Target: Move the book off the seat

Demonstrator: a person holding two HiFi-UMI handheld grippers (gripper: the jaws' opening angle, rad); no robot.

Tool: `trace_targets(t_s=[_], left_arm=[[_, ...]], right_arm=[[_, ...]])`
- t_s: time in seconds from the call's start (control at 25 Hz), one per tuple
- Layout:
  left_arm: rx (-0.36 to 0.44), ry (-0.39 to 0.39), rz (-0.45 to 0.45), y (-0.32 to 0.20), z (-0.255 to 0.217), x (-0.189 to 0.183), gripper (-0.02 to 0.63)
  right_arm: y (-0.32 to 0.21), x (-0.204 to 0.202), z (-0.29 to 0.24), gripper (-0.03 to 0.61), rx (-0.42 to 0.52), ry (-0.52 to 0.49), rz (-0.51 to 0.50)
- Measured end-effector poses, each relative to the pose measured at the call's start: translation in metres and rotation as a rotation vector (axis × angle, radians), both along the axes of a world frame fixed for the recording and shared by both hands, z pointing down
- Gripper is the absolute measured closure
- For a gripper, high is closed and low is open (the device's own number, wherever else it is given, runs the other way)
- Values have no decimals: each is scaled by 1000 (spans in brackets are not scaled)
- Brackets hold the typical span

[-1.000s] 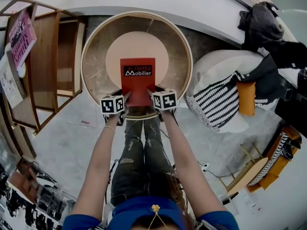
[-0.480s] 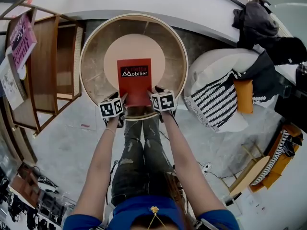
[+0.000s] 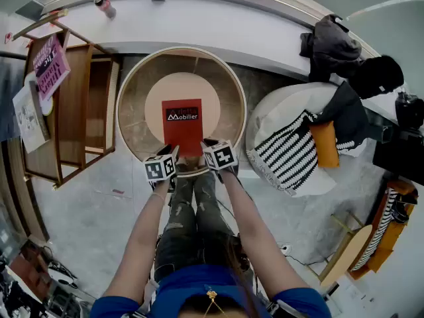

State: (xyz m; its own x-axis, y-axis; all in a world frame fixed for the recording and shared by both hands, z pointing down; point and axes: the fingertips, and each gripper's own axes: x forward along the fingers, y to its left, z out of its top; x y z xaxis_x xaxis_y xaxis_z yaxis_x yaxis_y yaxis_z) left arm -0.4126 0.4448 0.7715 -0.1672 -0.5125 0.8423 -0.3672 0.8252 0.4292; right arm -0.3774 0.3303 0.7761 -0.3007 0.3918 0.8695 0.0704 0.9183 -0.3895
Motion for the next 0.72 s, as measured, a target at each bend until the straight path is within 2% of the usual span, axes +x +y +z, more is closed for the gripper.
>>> trace_targets(t_s=[0.08,0.12,0.16,0.44,0.72], left_arm=[[21,-42,8,-5,-21,1,559],[33,-63,14,-8,-32,2,602],[47,-80,21,-10,-43,4,612],[130,-186,40,-22,-120,20,612],[218,-268,43,-33,-190,37,612]], right_arm=[[6,0,-18,576,-14,-33,-28],[9,1,-28,578,-22,-52,-46],[12,1,-38,578,-32,-73,-64],[29,6,-117,578,-89,-236,-195],[39,16,-198,579,-135,-403,-284]])
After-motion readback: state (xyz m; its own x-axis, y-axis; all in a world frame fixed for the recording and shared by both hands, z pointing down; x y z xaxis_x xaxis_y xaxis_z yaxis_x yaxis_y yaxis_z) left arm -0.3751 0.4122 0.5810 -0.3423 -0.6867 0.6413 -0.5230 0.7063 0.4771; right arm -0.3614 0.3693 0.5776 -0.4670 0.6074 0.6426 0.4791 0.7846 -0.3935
